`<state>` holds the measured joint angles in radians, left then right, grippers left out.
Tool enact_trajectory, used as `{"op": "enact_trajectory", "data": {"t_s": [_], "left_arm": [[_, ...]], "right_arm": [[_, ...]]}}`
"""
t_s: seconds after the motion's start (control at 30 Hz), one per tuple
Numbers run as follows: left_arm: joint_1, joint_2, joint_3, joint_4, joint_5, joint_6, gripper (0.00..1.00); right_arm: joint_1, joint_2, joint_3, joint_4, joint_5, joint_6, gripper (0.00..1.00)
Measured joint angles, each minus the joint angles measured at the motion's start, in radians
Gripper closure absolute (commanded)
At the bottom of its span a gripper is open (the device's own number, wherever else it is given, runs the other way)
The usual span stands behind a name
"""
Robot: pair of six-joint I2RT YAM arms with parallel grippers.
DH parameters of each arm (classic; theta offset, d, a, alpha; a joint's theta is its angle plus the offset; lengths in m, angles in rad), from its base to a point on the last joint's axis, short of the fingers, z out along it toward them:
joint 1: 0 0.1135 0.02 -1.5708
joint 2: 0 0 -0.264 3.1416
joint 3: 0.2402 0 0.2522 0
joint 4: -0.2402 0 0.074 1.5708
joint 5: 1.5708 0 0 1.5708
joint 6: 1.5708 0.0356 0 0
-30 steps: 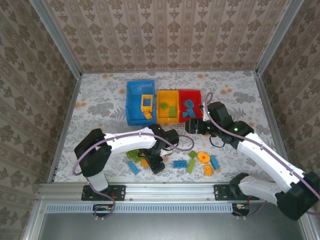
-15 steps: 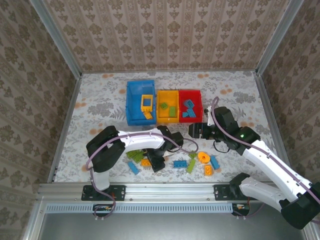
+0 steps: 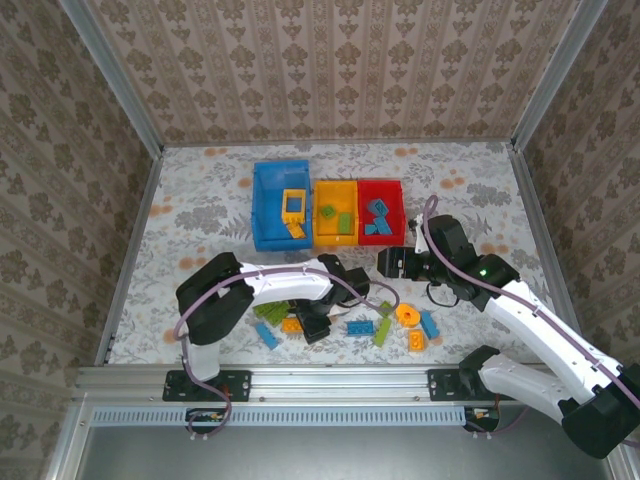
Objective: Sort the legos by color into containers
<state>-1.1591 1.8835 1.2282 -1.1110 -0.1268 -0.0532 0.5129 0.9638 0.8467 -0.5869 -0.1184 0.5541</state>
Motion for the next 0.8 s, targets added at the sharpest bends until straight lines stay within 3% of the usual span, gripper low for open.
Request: {"op": "enact_trajectory", "data": {"t_s": [0.2, 0.43, 0.63, 0.8], "left_arm": [[0.000, 0.048, -0.006, 0.000, 0.028, -0.026, 0.44], [-0.001, 0.047, -0.006, 0.000, 0.056, -0.049, 0.65], [0.021, 0.034, 0.023, -0.001, 0.011, -0.064, 0.67], [0.122, -0.031, 0.181, -0.006, -0.031, -0.101, 0.66]], "right_arm": [[0.000, 0.000, -0.001, 0.000, -0.003, 0.000, 0.21], [0.000, 0.000, -0.001, 0.000, -0.003, 0.002, 0.21], [0.000, 0.000, -0.001, 0.000, -0.009, 0.003, 0.22], [0.000, -0.006, 0.000, 0.018, -0.042, -0.001, 0.24]]}}
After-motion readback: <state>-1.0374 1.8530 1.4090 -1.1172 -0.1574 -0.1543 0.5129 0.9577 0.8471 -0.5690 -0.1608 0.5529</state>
